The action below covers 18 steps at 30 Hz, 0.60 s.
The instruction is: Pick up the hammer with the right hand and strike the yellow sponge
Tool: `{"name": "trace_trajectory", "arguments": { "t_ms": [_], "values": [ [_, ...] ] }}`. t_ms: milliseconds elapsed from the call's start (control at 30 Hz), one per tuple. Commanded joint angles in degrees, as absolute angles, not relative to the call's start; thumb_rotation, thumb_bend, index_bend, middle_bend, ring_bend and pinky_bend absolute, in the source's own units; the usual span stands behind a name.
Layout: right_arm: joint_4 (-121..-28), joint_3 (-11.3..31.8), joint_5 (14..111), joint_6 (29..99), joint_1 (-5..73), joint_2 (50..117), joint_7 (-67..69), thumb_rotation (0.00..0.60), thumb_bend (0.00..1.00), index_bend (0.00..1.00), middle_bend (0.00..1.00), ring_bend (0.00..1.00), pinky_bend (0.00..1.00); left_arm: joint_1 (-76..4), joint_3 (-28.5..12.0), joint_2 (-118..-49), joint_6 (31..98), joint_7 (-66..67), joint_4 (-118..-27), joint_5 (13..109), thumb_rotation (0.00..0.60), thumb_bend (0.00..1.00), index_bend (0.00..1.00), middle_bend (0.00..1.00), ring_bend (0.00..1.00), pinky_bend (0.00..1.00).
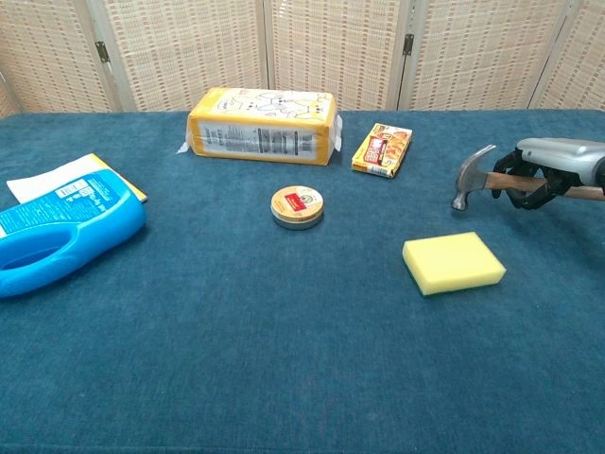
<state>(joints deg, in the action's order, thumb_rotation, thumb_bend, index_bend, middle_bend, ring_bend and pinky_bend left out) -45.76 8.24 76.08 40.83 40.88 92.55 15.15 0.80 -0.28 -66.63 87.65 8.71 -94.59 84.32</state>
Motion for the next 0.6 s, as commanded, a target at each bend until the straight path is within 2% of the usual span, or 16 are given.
{"name": "trace_trajectory", "arguments": {
  "t_ms": [33, 200, 600],
  "values": [
    [-47.28, 7.90, 77.35, 42.99, 40.13, 91.32, 16.33, 0.600, 0.70, 0.75, 0.75, 0.51, 0.34, 0.80, -0.25, -66.67, 87.60, 8.67, -94.57, 84.34, 0.600, 0.21, 0.18, 0.20, 0.12, 0.18],
    [-51.44, 7.31, 79.31, 46.37, 39.06, 88.37, 17.72, 0.600, 0.73, 0.79, 0.80, 0.60, 0.43, 0.90, -0.22, -66.63, 87.77, 8.55, -94.57, 84.47, 0.600, 0.21, 0.18, 0.20, 0.12, 0.18],
    [-61.64, 4.57, 86.66, 59.77, 35.78, 83.97, 10.76, 0.600, 0.74, 0.80, 0.85, 0.67, 0.65, 1.14, 0.08, -66.49, 87.94, 7.98, -94.40, 84.94, 0.600, 0.21, 0.18, 0.20, 0.12, 0.18]
  ]
}}
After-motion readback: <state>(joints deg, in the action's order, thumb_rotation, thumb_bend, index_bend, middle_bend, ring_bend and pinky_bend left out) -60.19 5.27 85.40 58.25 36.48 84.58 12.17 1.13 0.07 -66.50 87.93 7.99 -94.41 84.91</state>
